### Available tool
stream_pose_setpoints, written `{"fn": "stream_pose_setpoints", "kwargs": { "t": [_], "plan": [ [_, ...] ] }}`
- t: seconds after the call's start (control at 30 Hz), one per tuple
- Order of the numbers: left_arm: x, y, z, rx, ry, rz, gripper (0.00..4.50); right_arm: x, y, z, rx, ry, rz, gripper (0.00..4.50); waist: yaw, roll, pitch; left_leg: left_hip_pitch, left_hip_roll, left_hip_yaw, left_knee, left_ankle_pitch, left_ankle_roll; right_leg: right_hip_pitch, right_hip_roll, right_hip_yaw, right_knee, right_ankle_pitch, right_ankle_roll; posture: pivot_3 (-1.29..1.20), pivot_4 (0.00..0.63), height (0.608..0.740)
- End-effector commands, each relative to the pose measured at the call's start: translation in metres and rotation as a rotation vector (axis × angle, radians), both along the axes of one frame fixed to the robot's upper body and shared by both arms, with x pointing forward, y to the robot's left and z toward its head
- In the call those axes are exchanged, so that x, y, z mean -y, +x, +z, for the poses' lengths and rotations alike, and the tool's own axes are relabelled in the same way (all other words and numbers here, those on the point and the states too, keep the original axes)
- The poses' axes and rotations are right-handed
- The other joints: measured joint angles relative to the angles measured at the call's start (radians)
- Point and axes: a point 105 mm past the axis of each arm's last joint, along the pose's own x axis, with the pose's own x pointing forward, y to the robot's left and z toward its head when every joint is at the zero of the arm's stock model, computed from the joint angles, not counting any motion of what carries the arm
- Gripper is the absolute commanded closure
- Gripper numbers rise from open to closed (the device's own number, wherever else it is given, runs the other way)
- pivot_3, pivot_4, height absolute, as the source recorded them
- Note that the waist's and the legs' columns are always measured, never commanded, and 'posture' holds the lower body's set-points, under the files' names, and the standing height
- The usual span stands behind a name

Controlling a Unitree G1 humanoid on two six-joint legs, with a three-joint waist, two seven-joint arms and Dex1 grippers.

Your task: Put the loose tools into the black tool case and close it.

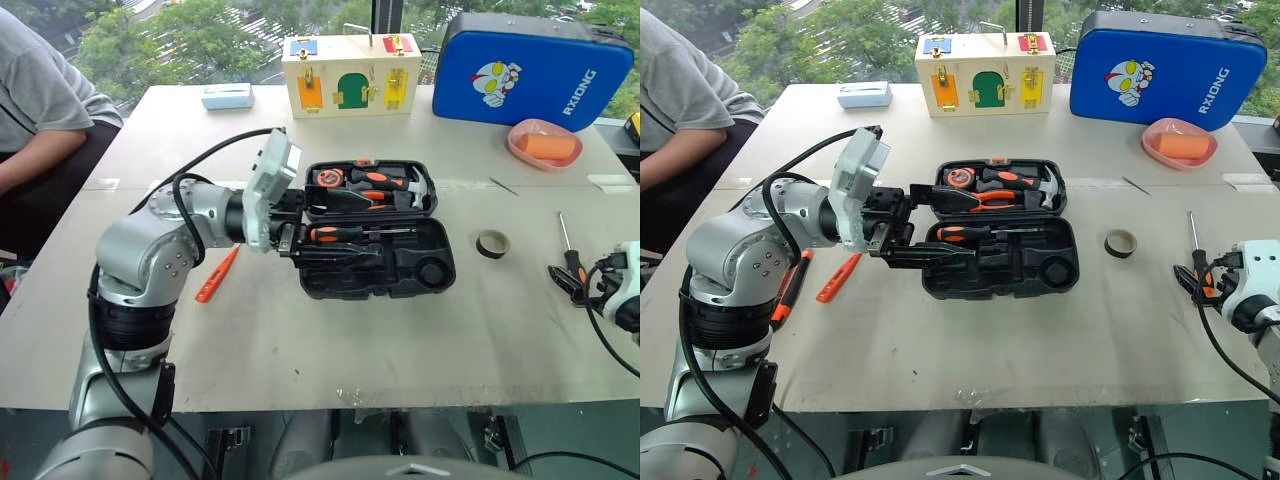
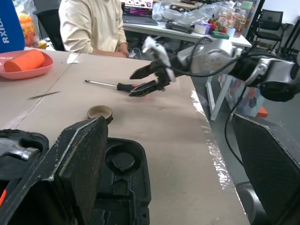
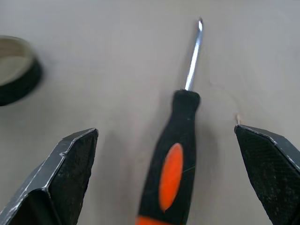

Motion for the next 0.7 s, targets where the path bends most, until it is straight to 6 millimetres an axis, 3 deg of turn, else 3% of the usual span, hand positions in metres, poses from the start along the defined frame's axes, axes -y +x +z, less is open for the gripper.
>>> {"fn": "stream_pose_setpoints", "kwargs": {
  "t": [0.03,0.07,0.3,0.37,0.47,0.6,0.7],
  "plan": [
    [-0.002,-0.004,0.008,0.046,-0.004,0.008,0.00,0.010,0.003,-0.003,0.008,-0.018,-0.053,0.53,-0.003,0.000,0.000,0.000,0.000,0.000,0.000,0.000,0.000,0.000,0.000,0.000,0.000,0.000,0.000,0.00,0.150,0.735],
    [-0.002,-0.004,0.008,0.047,-0.003,0.013,0.00,0.011,0.003,-0.005,0.005,-0.025,-0.052,0.73,-0.003,0.000,0.000,0.000,0.000,0.001,0.000,0.000,0.000,0.000,0.000,0.001,0.000,0.000,0.000,0.00,0.150,0.735],
    [-0.009,-0.001,0.006,0.034,0.000,0.047,0.00,0.004,0.003,-0.005,0.058,-0.031,-0.038,3.81,0.001,0.000,0.000,0.000,0.000,0.001,0.001,-0.001,0.002,0.001,0.000,0.000,0.000,0.000,0.000,0.00,0.150,0.735],
    [-0.013,0.000,0.004,0.027,0.004,0.065,0.00,0.006,0.005,0.005,0.111,-0.039,-0.054,3.95,-0.001,0.000,0.000,0.000,0.000,0.000,0.001,-0.001,0.002,0.001,0.000,0.000,0.000,0.000,0.000,0.00,0.150,0.735],
    [-0.031,0.004,0.001,0.016,0.025,0.137,0.00,-0.013,0.023,0.054,0.275,-0.127,0.134,3.95,-0.007,0.002,0.001,0.000,0.000,0.001,0.000,0.000,0.000,0.000,0.000,0.001,0.000,0.000,0.000,0.00,0.150,0.735],
    [-0.062,0.002,-0.011,-0.015,0.101,0.234,0.00,-0.072,0.038,0.095,0.351,-0.198,0.571,3.95,-0.028,0.006,0.004,0.001,0.000,0.003,0.000,-0.002,0.003,-0.001,0.000,0.003,0.000,0.000,0.000,0.00,0.150,0.735],
    [-0.080,-0.006,-0.021,-0.048,0.151,0.277,0.00,-0.118,0.042,0.109,0.330,-0.253,0.925,3.95,-0.032,0.005,0.004,0.001,0.003,0.002,-0.002,-0.002,0.004,-0.001,0.000,0.002,-0.001,0.000,0.000,0.00,0.150,0.735]
  ]
}}
